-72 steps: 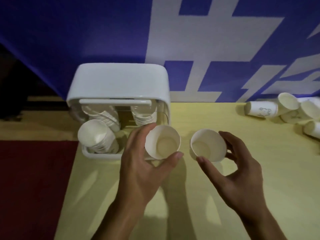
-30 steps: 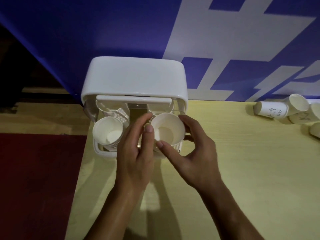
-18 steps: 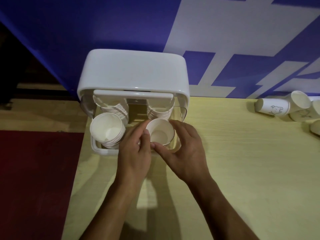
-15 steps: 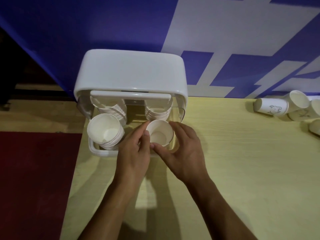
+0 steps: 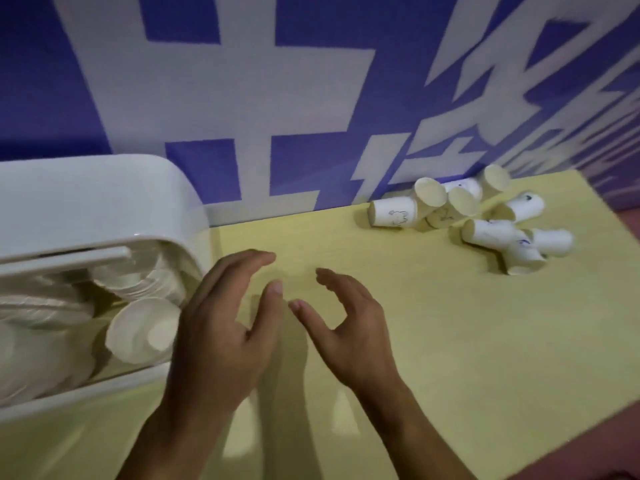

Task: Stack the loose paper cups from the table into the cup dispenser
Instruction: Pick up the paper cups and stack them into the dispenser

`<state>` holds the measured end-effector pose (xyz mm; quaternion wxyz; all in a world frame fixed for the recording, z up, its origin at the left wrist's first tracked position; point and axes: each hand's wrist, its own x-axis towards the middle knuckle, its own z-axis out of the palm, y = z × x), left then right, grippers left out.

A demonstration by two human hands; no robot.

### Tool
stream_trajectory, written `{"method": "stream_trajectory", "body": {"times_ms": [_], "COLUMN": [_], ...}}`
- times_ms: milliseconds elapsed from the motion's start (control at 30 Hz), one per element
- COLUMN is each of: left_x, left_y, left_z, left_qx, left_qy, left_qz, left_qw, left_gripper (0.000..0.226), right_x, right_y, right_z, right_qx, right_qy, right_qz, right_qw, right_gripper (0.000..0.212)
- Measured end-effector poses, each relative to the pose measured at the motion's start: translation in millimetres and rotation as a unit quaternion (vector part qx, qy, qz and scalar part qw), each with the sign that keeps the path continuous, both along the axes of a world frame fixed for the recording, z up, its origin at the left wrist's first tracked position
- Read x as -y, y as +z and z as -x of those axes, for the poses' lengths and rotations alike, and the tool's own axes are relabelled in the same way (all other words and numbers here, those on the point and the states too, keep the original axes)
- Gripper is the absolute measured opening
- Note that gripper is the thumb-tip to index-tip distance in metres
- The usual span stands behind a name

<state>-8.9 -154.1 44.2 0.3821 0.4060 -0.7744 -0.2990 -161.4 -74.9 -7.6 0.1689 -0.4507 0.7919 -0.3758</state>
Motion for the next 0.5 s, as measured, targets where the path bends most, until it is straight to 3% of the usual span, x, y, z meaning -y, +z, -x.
{"method": "stream_trajectory", "body": {"times_ms": [167, 333, 500], "left_x": [19.5, 41.7, 57.8], "left_y": [-23.1, -64.9, -98.1], "left_z": [146.2, 259.1, 319.8], "left_qx": [0.112, 0.206, 0.302], "left_qy": [-0.073, -0.162, -0.161], "left_qz": [-0.044, 0.016, 0.035], "left_qw": [0.990, 0.965, 0.939], "left_gripper": [0.043, 0.064, 0.080], "right_x": [-35.3, -82.5, -122.6], "right_y": [0.3, -7.0, -24.3], "right_z": [111.8, 200.1, 268.2], "right_qx": [0.043, 0.074, 0.095], "right_qy": [-0.126, -0.203, -0.305], "right_qz": [0.007, -0.019, -0.040], "right_qw": [0.991, 0.976, 0.947], "right_gripper": [0.061, 0.064, 0.056]}}
